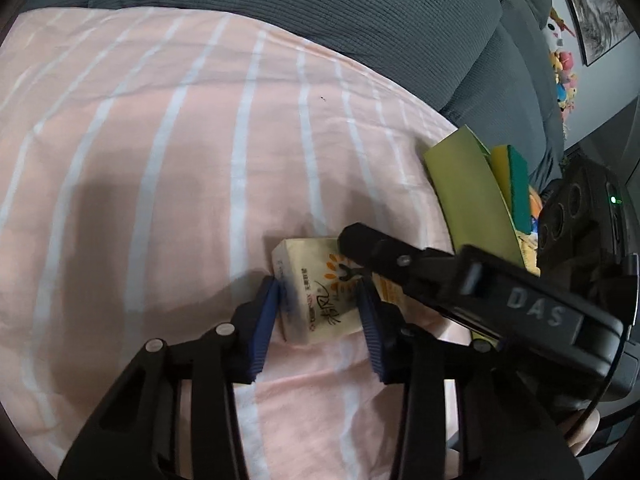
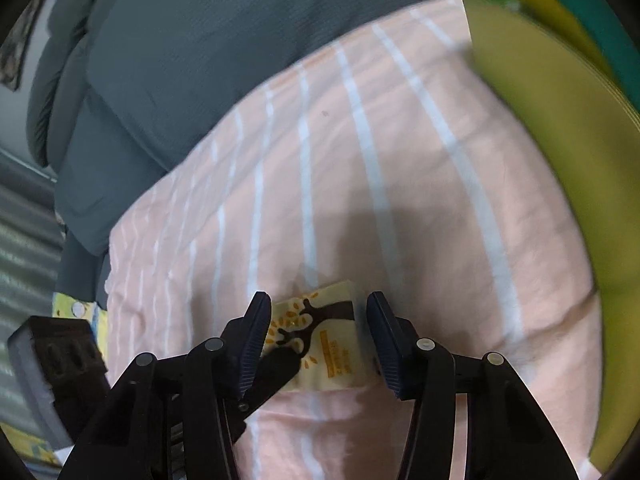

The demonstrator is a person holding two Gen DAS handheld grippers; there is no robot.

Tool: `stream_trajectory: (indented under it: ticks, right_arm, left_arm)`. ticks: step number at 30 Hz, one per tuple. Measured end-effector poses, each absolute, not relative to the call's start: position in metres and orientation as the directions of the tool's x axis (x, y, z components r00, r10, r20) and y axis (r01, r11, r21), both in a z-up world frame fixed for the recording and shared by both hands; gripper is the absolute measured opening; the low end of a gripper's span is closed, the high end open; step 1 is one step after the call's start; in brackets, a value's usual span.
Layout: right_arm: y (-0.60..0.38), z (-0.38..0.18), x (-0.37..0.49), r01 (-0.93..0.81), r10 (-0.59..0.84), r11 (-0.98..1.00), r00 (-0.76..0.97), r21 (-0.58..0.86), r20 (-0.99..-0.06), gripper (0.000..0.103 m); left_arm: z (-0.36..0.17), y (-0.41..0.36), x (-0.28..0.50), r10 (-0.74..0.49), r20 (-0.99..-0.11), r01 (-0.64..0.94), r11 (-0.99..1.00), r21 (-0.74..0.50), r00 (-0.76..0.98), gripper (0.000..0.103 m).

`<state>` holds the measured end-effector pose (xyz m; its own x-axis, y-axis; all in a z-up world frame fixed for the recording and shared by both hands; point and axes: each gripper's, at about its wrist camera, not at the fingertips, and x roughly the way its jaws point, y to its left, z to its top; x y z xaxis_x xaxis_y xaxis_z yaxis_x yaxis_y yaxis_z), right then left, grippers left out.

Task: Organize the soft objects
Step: 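Carry the cream tissue pack into the green box and open the right tool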

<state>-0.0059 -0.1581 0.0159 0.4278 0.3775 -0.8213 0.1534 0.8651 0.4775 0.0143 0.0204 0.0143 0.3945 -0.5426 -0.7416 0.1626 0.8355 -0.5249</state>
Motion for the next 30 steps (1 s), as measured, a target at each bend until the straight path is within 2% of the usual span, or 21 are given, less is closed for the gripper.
stream_trajectory:
  ticks: [4, 8, 17, 24, 30]
  right_arm:
    - [-0.153, 0.017, -0.008, 0.138, 0.357, 0.880, 0.436, 0.454, -0.826, 0.053]
    - [-0.161, 0.026, -0.017, 0.149, 0.381, 0.855, 0.468, 0.496, -0.797, 0.053]
    - [-0.185, 0.105, -0.059, 0.114, 0.274, 0.879, 0.675, 0.464, -0.685, 0.053]
    - [-0.243, 0.142, -0.100, 0.215, 0.114, 0.874, 0.781, 0.436, -0.614, 0.053]
    - [-0.300, 0.134, -0.116, 0.341, 0.020, 0.829, 0.775, 0.444, -0.632, 0.053]
  left_arm:
    - [0.020, 0.017, 0.012, -0.530, -0.741, 0.183, 0.845, -0.502, 0.412, 0.033]
    - [0.040, 0.014, 0.003, -0.534, -0.717, 0.229, 0.844, -0.486, 0.448, 0.032]
    - [0.107, -0.026, -0.028, -0.582, -0.591, 0.406, 0.813, -0.417, 0.558, 0.032]
    - [0.130, -0.092, -0.038, -0.676, -0.532, 0.565, 0.730, -0.385, 0.510, 0.034]
    - [0.118, -0.152, -0.034, -0.726, -0.558, 0.635, 0.660, -0.402, 0.402, 0.034]
